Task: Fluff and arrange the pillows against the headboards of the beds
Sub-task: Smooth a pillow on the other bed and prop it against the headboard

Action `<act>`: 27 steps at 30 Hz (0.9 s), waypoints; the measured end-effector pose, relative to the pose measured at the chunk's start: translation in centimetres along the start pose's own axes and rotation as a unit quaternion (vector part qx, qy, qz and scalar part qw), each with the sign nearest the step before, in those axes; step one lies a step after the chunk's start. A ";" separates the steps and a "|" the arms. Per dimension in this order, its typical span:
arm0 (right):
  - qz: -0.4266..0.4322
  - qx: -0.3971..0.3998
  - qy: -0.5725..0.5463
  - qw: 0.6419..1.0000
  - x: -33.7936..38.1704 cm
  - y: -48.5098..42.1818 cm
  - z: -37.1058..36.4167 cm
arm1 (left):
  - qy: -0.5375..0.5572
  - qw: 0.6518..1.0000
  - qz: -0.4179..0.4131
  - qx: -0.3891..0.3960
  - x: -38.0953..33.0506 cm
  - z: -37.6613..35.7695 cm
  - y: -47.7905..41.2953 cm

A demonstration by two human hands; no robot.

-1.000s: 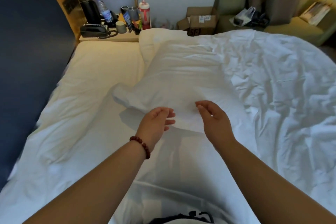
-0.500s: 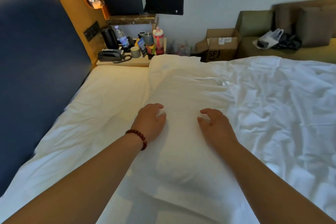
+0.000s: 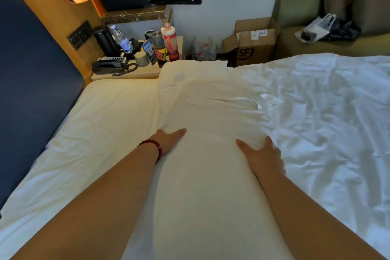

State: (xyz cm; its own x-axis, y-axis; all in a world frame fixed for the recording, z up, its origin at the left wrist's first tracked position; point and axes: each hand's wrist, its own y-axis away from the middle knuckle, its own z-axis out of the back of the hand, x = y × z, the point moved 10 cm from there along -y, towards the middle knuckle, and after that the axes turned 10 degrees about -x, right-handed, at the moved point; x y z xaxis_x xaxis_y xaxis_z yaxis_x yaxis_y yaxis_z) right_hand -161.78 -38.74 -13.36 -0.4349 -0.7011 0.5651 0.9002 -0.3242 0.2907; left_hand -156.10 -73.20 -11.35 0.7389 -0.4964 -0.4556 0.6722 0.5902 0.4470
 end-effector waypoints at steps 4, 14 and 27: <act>-0.085 0.051 -0.039 0.994 -2.6 -1.2 -2.4 | 0.027 0.999 0.025 -0.001 1.3 -1.6 -1.6; -0.152 0.105 -0.067 0.981 -5.1 -1.4 -3.5 | -0.005 0.999 0.050 0.002 2.9 -1.3 -1.2; 0.020 0.027 -0.146 0.989 -0.2 7.5 3.4 | 0.137 0.981 0.023 -0.133 8.9 7.7 10.1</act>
State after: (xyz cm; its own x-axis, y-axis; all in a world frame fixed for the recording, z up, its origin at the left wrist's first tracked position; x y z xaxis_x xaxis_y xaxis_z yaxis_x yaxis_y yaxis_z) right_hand -155.02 -38.90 -8.68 -0.3928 -0.4972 0.7736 0.9181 -0.2599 0.2991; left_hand -142.38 -76.52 -4.99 0.7035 -0.2976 -0.6454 0.5759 0.7709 0.2722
